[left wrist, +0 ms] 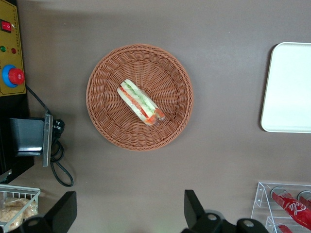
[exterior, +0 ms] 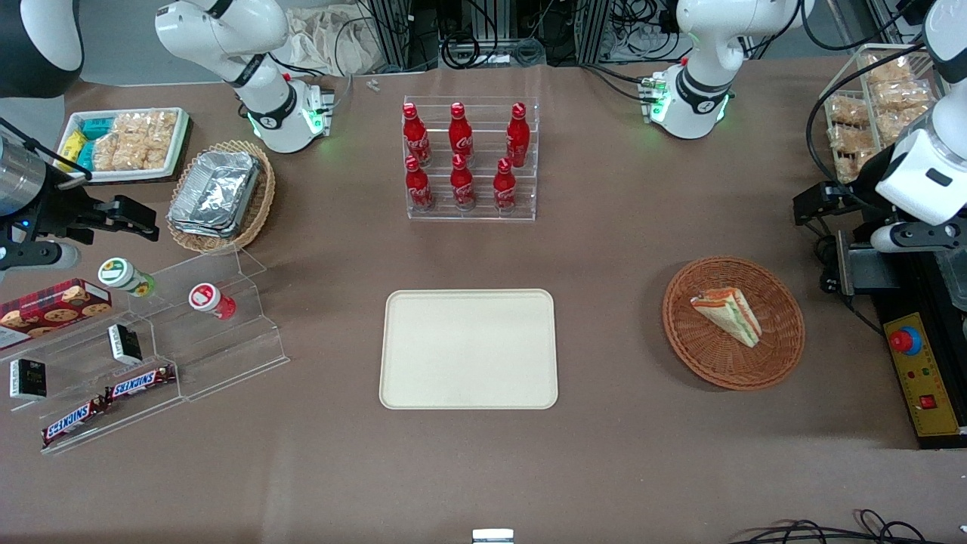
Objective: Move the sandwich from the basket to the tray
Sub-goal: 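Move the left gripper over the sandwich in the wicker basket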
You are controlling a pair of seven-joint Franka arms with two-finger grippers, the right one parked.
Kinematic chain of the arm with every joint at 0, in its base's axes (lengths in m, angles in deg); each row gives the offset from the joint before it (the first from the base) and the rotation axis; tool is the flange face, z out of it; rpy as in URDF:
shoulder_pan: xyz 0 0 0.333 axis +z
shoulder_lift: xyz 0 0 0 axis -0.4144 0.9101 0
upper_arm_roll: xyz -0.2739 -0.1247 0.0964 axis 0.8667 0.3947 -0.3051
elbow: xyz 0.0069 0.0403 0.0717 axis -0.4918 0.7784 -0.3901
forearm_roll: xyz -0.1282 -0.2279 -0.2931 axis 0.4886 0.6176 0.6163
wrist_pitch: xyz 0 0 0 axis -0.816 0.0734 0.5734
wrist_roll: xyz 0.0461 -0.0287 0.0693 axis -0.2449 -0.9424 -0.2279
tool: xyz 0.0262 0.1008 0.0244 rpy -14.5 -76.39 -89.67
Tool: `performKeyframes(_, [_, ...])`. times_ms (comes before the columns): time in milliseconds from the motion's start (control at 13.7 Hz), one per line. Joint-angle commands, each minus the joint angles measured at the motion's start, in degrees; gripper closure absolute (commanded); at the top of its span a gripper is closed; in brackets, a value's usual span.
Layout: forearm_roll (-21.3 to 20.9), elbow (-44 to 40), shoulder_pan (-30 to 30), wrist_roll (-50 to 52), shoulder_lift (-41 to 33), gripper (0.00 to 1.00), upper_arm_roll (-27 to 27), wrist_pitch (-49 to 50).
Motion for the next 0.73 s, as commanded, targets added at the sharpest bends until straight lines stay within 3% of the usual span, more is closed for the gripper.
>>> performKeyframes(0, [-1.0,0.4,-0.1,1.4,-1.1,0.01,0.2,0.9])
performKeyframes(438, [-0.4,0.0,-0.1,3.1,-0.7,0.01,0.2,2.7])
performKeyframes(657, [0.1,-1.3,-0.2,11.2,-0.3,0.01,0.3,2.8])
